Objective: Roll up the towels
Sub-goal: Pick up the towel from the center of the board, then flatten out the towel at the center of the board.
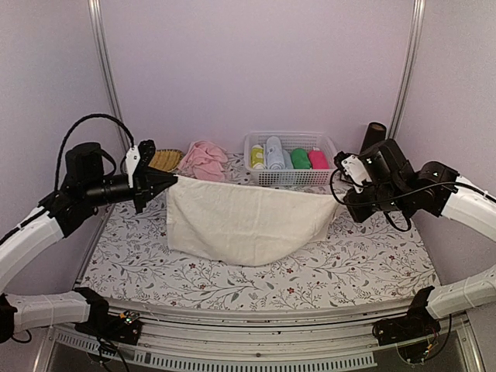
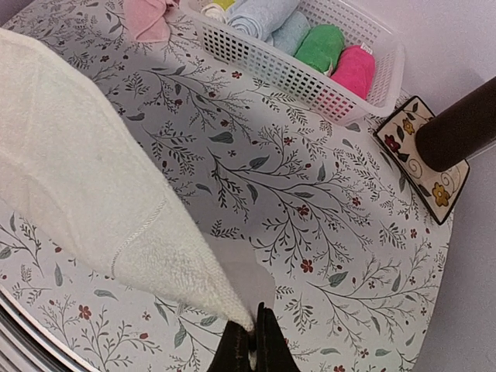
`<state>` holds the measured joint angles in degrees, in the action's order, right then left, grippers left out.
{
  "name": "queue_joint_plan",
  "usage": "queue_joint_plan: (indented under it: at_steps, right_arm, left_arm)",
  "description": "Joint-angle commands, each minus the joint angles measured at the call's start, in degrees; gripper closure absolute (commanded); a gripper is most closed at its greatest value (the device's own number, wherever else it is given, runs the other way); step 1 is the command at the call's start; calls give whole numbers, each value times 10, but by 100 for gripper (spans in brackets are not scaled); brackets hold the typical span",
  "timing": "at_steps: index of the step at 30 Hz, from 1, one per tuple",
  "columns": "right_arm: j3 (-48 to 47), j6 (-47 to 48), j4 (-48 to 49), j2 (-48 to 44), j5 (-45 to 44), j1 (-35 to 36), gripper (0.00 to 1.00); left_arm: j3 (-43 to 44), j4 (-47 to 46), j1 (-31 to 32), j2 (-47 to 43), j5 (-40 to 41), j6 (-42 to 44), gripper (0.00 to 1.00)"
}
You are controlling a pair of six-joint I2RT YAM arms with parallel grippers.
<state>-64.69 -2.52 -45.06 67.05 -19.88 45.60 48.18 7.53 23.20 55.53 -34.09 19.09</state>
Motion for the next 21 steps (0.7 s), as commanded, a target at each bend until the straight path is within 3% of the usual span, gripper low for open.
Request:
queue_joint_plan:
  at_steps: [1, 7, 13, 21]
  right_arm:
    - [-12, 57, -43, -19, -19, 5, 98]
    - [-25, 129, -61, -9, -12, 6, 98]
    - [-10, 234, -15, -33, -29, 5, 98]
    - [-23, 259, -22, -26, -50, 5, 98]
  left_arm:
    - [-53, -58, -11, -93, 6, -12, 100]
    - [-96, -111, -18, -126, 80, -24, 100]
    - [-112, -159, -24, -122, 134, -24, 100]
    - [-108, -160, -33, -115, 161, -3, 100]
